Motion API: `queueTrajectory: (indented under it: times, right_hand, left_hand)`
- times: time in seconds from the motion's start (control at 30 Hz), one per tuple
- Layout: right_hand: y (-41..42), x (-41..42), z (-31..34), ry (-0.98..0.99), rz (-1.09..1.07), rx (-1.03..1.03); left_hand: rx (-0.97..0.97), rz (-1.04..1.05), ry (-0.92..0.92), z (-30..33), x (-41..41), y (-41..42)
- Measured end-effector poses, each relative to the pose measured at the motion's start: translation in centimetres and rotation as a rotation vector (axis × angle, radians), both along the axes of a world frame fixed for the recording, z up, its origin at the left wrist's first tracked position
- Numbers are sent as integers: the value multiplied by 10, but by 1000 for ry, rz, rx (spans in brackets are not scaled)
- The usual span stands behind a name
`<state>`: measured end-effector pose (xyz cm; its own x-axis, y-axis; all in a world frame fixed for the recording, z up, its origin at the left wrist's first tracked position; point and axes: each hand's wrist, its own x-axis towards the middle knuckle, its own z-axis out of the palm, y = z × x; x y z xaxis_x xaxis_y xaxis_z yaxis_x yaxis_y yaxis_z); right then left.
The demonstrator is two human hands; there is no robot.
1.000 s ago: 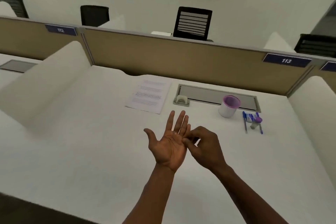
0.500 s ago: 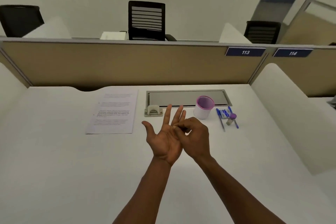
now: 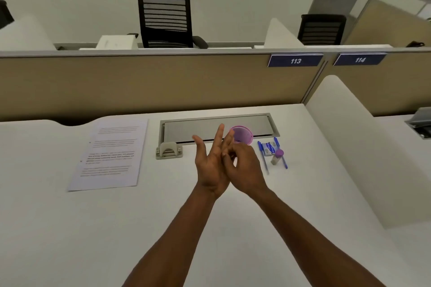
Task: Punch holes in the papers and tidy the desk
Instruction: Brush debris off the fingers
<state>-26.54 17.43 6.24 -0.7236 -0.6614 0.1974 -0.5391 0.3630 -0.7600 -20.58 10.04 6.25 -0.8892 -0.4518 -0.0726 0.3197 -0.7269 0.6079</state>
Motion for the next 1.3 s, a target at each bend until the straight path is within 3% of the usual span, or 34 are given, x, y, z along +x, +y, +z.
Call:
queueTrajectory:
  times: [0.1, 0.17, 0.27, 0.4, 0.63, 1.3]
  right_hand:
    - [-4, -45, 7, -319, 47, -22]
    - [-9, -76, 7, -362, 18, -21]
    - [-18, -118, 1, -181, -56, 86]
    - [-33, -151, -11, 64, 15, 349]
    - [-44, -162, -18, 355, 89, 504]
    - [-49, -150, -16, 464, 161, 629]
  left_hand:
    - [-50, -35, -46, 2, -30, -14]
    - [-83, -35, -94, 0, -48, -26]
    - [-157, -22, -201, -5, -69, -42]
    - [-285, 13, -343, -14, -85, -60]
    - [-382, 98, -438, -31, -83, -71]
    - [-492, 64, -503, -31, -53, -71]
